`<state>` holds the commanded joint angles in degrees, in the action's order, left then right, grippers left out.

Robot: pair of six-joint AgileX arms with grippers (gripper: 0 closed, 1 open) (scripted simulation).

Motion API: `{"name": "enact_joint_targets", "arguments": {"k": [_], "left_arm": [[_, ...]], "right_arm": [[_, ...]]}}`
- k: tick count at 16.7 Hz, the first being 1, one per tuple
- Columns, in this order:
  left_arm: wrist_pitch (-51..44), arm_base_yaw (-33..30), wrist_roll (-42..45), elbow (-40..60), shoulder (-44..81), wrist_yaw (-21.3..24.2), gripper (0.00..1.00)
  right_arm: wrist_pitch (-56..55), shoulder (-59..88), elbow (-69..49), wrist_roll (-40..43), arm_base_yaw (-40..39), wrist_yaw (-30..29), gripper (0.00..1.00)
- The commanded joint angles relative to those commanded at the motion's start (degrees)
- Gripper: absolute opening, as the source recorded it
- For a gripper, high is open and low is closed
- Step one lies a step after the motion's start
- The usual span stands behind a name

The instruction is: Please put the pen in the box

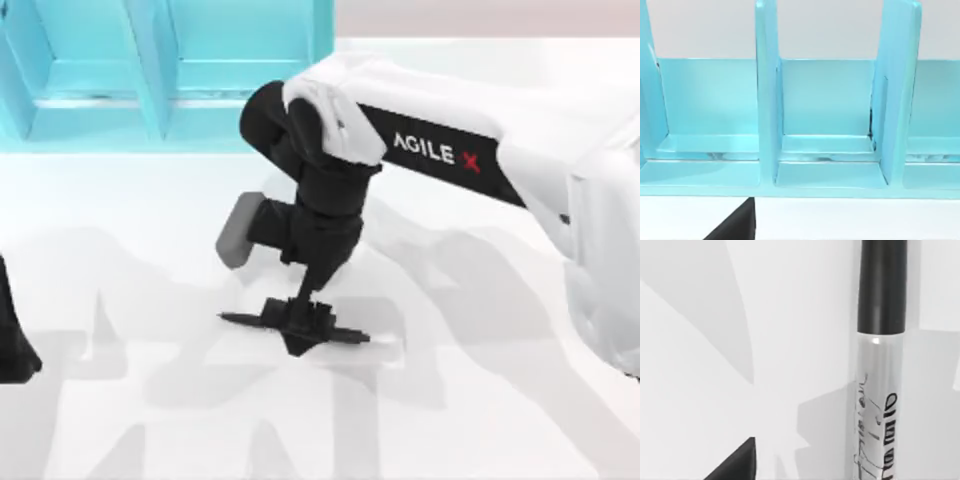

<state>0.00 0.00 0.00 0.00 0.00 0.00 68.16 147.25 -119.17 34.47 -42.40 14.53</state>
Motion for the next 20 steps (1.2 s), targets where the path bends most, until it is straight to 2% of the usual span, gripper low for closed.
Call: {"name": "enact_joint_targets", "arguments": {"k": [11,19,20], "left_arm": [[0.0,0.0,0.0,0.0,0.0,0.0,1.0],[0.0,0.0,0.0,0.0,0.0,0.0,1.0],[0.0,0.0,0.0,0.0,0.0,0.0,1.0]], "right_arm": [[0.0,0.0,0.0,0.0,0.0,0.0,0.02],[0.0,0.0,0.0,0.0,0.0,0.0,0.0],[0.26,-3.75,-1.21,1.24,1.63,-3.41,0.0]]}}
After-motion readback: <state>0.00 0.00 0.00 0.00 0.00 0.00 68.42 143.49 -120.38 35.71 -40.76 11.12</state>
